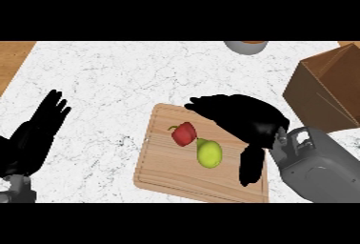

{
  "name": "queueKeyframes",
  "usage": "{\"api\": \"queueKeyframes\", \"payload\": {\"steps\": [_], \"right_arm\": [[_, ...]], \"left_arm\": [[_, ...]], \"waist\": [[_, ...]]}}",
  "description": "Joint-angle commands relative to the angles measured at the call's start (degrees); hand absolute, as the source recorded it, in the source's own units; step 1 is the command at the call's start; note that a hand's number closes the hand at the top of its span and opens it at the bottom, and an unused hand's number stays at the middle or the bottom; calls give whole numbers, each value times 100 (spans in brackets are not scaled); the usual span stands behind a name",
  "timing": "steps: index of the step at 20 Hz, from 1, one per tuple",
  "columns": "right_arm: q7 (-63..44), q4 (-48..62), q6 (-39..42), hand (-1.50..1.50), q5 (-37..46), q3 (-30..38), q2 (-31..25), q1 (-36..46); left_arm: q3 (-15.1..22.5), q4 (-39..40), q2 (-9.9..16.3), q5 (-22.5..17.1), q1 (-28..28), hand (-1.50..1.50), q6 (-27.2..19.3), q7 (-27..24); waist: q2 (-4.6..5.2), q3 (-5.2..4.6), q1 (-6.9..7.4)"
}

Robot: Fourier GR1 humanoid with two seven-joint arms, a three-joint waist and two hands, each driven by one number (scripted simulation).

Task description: Pick the pear from the cutting board and place it in the cardboard box

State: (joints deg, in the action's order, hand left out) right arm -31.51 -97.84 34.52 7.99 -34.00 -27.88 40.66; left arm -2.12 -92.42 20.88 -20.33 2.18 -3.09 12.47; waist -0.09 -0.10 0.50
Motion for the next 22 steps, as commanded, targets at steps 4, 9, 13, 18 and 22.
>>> {"api": "queueKeyframes", "payload": {"steps": [4,9,13,18,22], "right_arm": [[-1172,74,1001,-150,-373,322,468,161],[-1053,334,1243,-150,50,449,707,-30],[-557,225,1220,-150,681,304,653,-577],[-410,-13,1276,-150,1051,419,969,-856],[-102,333,1159,-150,1462,398,1327,-713]], "left_arm": [[-141,-6,-43,54,151,0,28,211],[-157,-180,-224,239,-294,0,154,-108],[-380,82,-153,188,2,0,275,24],[-491,135,-201,174,161,0,396,251],[-597,54,-228,199,162,0,454,233]], "waist": [[1,7,-48],[6,9,-17],[10,10,-35],[9,10,-46],[12,11,-31]]}}
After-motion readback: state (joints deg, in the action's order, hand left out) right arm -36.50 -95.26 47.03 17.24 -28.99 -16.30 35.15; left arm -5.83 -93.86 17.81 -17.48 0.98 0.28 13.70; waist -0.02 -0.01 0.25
